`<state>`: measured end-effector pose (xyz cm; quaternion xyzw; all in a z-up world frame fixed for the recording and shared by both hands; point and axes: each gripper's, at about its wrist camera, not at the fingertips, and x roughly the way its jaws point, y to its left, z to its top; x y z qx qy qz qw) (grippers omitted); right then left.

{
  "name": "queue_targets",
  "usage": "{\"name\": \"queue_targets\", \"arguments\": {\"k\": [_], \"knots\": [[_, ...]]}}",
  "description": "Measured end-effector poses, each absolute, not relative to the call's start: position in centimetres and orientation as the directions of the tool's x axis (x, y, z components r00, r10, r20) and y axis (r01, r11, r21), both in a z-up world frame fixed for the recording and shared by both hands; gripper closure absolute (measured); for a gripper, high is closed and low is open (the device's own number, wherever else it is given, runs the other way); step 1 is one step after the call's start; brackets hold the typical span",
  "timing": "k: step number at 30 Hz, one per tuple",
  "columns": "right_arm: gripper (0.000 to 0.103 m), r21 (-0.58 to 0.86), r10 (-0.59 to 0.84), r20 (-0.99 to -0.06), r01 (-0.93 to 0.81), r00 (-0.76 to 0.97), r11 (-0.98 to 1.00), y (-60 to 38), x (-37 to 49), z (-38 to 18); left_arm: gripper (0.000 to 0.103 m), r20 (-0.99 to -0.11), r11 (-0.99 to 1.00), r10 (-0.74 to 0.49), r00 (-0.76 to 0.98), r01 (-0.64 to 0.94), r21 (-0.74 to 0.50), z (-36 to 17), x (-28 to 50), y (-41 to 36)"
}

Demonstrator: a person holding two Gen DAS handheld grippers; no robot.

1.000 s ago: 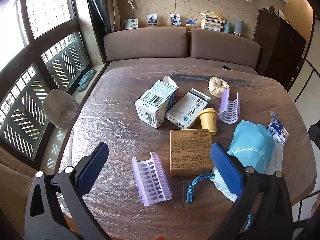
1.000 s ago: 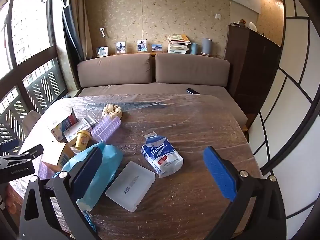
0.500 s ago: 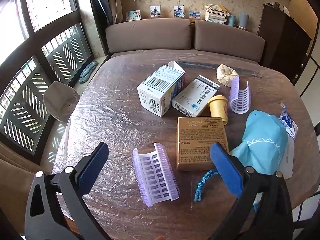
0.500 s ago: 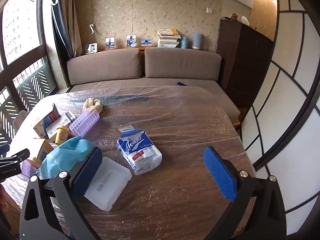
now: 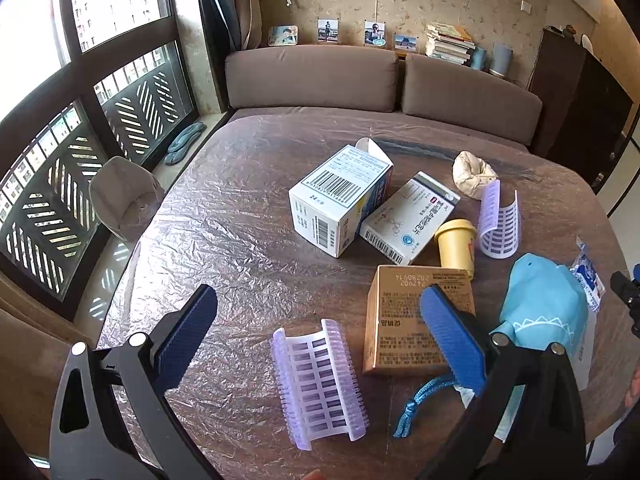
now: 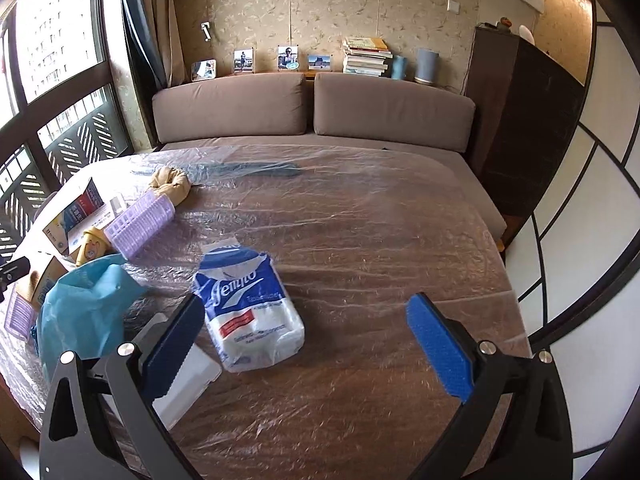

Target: Collect trash

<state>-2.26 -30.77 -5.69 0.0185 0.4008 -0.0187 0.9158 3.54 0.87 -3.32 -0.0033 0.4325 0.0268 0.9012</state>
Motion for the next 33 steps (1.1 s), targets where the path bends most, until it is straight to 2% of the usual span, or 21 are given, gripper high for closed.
{"name": "queue_targets", "arguments": {"k": [4,10,17,23,33], "knots": [[0.004,0.006,-0.05,-0.735,0.081,0.676,0.997,-32.2,-1.0,-6.2,0.001,-0.773,0.993,0.105,0.626,-0.101,0.053,-2.5,4.2,3.2],[0.004,-0.009,-0.097,-0.738,0.134,0.668,0.991,-34.6,0.9,-6.6,0.001,-0.782,0.981,0.196,0.591,-0.133,0.145,-4.0,7.2,5.6],[0.004,-0.01,-0.12,-0.76,0.173,0.639,0.985,-36.7,3.0,-8.5,0.001,-0.801,0.984,0.176,0.572,-0.126,0.127,-5.7,9.0,7.0],[0.004,-0.027,-0.139,-0.77,0.186,0.623,0.982,-37.5,5.1,-9.6,0.001,-0.822,0.993,0.114,0.559,-0.097,0.072,-7.0,10.5,7.4],[0.004,0.013,-0.105,-0.8,0.192,0.59,0.981,-38.9,7.7,-10.3,0.001,-0.835,0.994,0.085,0.544,-0.099,0.037,-8.0,12.1,8.7]]}}
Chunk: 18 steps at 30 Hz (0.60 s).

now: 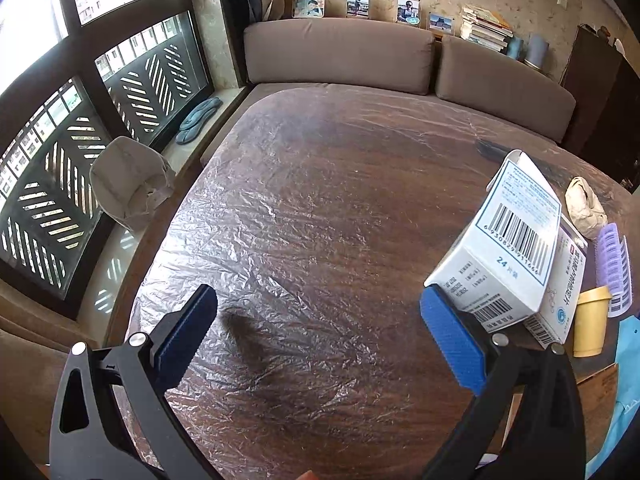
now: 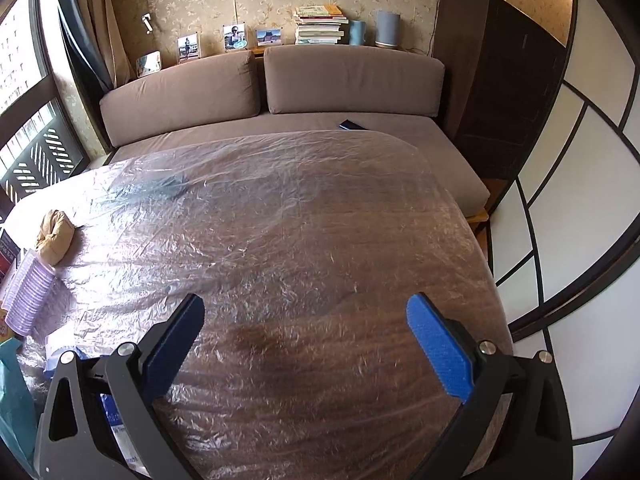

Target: Collect trash

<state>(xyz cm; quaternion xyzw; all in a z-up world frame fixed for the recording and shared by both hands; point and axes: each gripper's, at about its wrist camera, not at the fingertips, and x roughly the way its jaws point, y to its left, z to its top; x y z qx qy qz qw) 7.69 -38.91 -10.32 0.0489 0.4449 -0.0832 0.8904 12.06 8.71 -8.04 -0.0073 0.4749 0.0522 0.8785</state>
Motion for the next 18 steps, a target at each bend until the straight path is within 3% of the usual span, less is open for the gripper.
{"name": "queue_targets", "arguments": {"k": [5,18], "knots": [[0.004,-0.035,-0.125,-0.811,0.166,0.572,0.985,-37.9,8.6,-10.5,0.001,-0.835,0.994,0.063,0.546,-0.112,0.002,-8.2,12.6,9.1],[0.004,0.009,-0.094,-0.826,0.18,0.556,0.984,-37.8,8.4,-11.2,0.001,-0.823,0.994,0.062,0.565,-0.107,0.001,-8.3,12.6,8.3]]}}
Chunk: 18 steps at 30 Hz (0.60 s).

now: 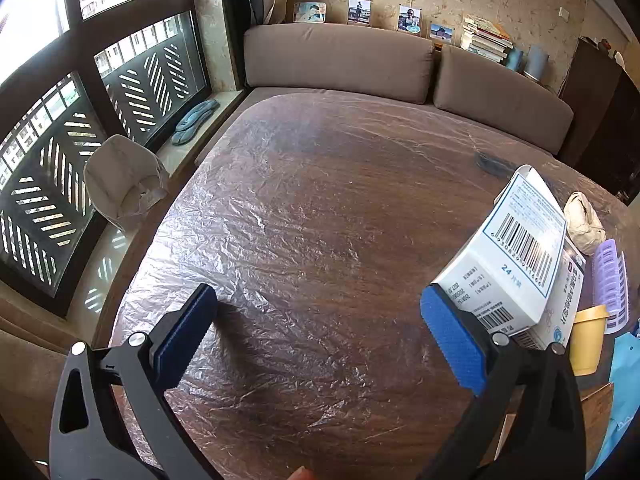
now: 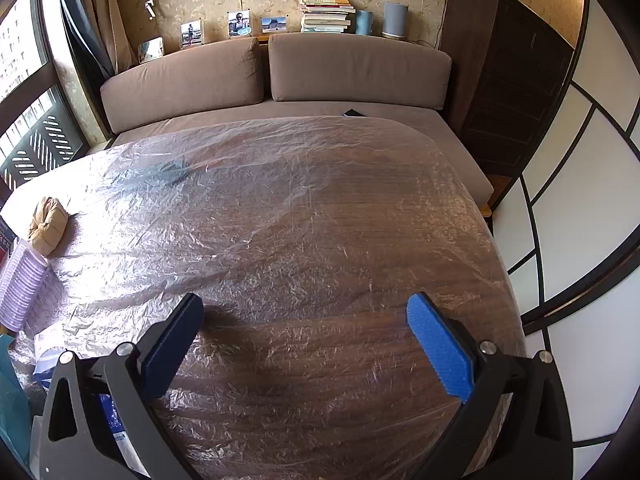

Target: Collect trash

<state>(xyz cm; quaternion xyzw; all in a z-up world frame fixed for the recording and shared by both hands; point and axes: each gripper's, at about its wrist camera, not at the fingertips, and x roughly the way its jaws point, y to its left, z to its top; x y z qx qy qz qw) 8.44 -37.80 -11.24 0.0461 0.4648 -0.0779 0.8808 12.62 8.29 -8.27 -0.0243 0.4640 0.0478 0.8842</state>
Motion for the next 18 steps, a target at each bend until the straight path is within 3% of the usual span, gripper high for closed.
{"name": "queue_targets", "arguments": {"k": [18], "knots": [[0.004,0.008,-0.1,-0.826,0.188,0.556,0.982,-37.77,8.46,-11.19,0.001,-0.823,0.994,0.059,0.565,-0.106,-0.001,-8.32,12.61,8.6]]}}
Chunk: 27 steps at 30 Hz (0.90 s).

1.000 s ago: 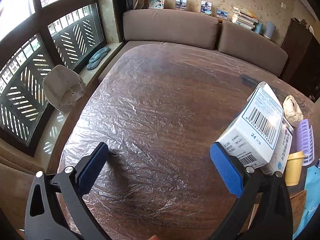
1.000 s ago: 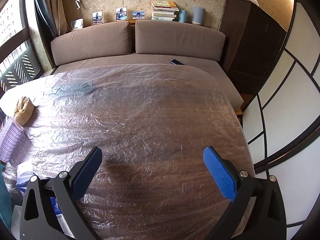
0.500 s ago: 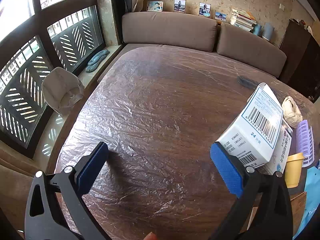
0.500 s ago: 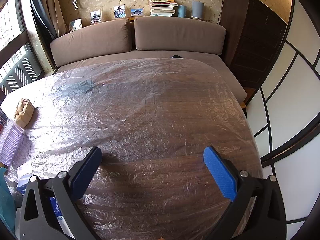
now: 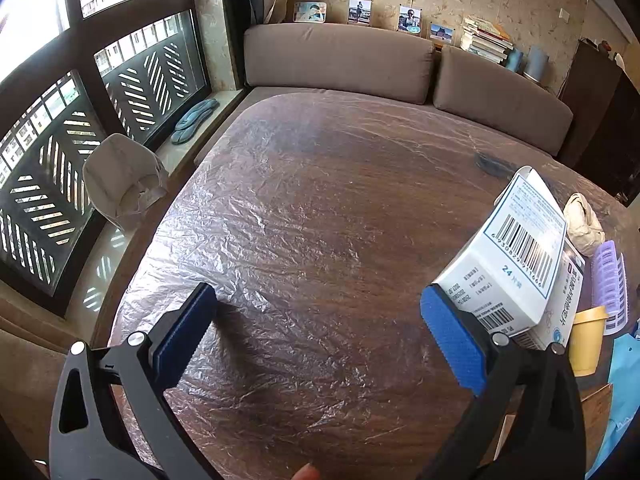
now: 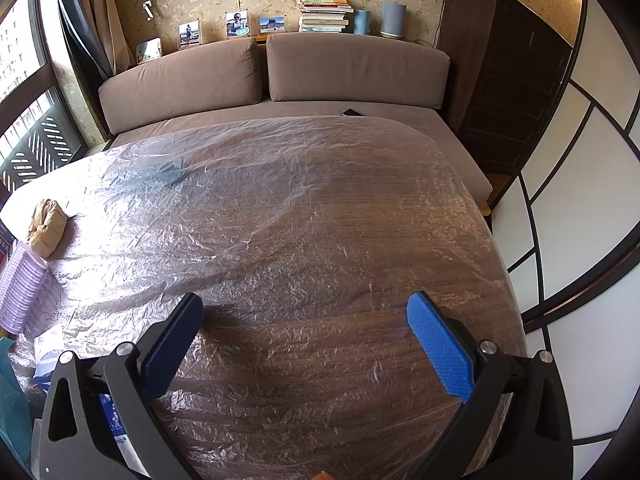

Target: Collect trash

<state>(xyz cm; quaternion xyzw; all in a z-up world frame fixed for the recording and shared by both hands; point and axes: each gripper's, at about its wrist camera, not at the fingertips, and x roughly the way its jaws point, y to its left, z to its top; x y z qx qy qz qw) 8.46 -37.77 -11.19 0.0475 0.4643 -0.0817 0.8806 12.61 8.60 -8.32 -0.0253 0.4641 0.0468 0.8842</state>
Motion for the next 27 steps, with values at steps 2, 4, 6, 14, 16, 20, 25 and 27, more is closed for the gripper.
{"name": "queue_targets", "arguments": {"k": [2,4,6,14,16,20,25,27], "knots": [[0.004,0.008,-0.1,-0.825,0.188,0.556,0.982,-37.85,8.45,-11.2,0.001,-0.823,0.994,0.059,0.565,-0.106,-0.001,-8.3,12.59,8.6],[0.004,0.008,-0.1,-0.825,0.188,0.556,0.982,-37.82,8.46,-11.18,0.001,-0.823,0.994,0.059,0.565,-0.106,-0.002,-8.3,12.59,8.6],[0.004,0.008,-0.1,-0.825,0.188,0.556,0.982,-37.87,8.44,-11.19,0.001,-0.823,0.994,0.059,0.565,-0.106,-0.002,-8.31,12.59,8.57],[0.004,0.011,-0.103,-0.825,0.198,0.556,0.98,-38.12,8.1,-11.31,0.001,-0.823,0.994,0.06,0.565,-0.106,0.0,-8.31,12.57,8.73],[0.004,0.011,-0.103,-0.824,0.198,0.556,0.98,-38.19,7.87,-11.43,0.001,-0.823,0.994,0.059,0.565,-0.105,-0.001,-8.3,12.55,8.73],[0.004,0.011,-0.104,-0.824,0.198,0.556,0.98,-38.2,7.87,-11.42,0.001,-0.823,0.994,0.06,0.565,-0.106,0.0,-8.31,12.56,8.8],[0.004,0.011,-0.104,-0.824,0.198,0.556,0.98,-38.2,7.87,-11.42,0.001,-0.823,0.994,0.06,0.565,-0.106,0.0,-8.31,12.56,8.79],[0.004,0.011,-0.103,-0.825,0.199,0.556,0.98,-38.23,7.86,-11.39,0.001,-0.823,0.994,0.06,0.565,-0.106,0.0,-8.29,12.59,8.79]]}}
